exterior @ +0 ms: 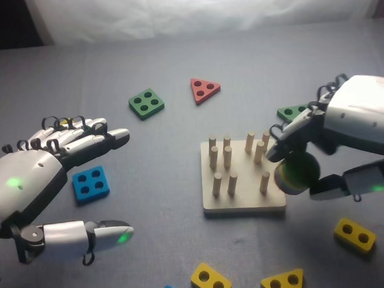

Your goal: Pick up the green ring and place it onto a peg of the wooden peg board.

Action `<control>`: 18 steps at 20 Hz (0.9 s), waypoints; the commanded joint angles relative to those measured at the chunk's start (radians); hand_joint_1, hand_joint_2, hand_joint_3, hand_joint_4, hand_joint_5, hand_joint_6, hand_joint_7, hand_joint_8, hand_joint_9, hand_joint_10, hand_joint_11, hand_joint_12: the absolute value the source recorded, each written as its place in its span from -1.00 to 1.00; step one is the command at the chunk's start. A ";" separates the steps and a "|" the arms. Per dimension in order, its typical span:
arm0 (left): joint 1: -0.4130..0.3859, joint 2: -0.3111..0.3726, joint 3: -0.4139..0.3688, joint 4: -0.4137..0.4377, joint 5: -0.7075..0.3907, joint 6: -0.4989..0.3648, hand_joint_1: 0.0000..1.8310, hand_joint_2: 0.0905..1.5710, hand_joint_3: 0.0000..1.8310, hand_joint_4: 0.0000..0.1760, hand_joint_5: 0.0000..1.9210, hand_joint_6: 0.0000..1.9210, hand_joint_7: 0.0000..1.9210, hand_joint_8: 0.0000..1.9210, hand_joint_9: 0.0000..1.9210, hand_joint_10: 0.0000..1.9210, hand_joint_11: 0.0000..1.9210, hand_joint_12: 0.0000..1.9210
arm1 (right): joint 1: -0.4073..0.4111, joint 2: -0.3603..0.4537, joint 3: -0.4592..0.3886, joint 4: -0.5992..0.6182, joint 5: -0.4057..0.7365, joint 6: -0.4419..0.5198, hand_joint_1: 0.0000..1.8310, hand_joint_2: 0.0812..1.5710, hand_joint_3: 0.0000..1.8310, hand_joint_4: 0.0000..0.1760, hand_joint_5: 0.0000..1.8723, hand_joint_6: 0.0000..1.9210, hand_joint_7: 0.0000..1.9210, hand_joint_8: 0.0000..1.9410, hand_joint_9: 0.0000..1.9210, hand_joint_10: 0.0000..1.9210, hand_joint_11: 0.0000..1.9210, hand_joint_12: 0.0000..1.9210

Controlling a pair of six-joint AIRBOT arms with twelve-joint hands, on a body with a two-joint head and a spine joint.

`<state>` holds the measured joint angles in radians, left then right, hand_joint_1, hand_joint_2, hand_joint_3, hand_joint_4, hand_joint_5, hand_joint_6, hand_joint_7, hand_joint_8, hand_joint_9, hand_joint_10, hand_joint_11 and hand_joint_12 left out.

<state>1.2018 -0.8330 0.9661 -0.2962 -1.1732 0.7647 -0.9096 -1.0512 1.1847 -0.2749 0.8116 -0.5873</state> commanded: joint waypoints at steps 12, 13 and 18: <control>-0.008 -0.005 0.007 0.020 -0.121 -0.014 -0.25 0.09 -1.00 0.38 -0.63 -1.00 -0.83 -1.00 -0.87 -1.00 -1.00 -0.62 | 0.072 -0.077 0.060 -0.014 0.048 0.014 0.41 0.31 -1.00 -1.00 0.40 -0.83 0.09 0.15 0.14 -0.05 -0.04 0.21; -0.008 -0.005 0.007 0.020 -0.122 -0.015 -0.25 0.08 -1.00 0.33 -0.63 -1.00 -0.82 -1.00 -0.86 -1.00 -1.00 -0.59 | 0.076 -0.079 0.062 -0.025 0.034 0.014 0.40 0.32 -1.00 -1.00 0.39 -0.85 0.06 0.21 0.15 0.01 -0.01 0.26; -0.008 -0.006 0.007 0.020 -0.124 -0.017 -0.21 0.08 -1.00 0.27 -0.63 -1.00 -0.83 -1.00 -0.85 -1.00 -1.00 -0.53 | 0.077 -0.082 0.063 -0.053 -0.002 0.014 0.41 0.31 -1.00 -1.00 0.43 -0.92 0.07 0.19 0.13 0.08 -0.02 0.38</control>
<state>1.2015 -0.8330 0.9722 -0.2951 -1.1748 0.7567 -0.8425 -1.1225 1.2472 -0.3393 0.7555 -0.5636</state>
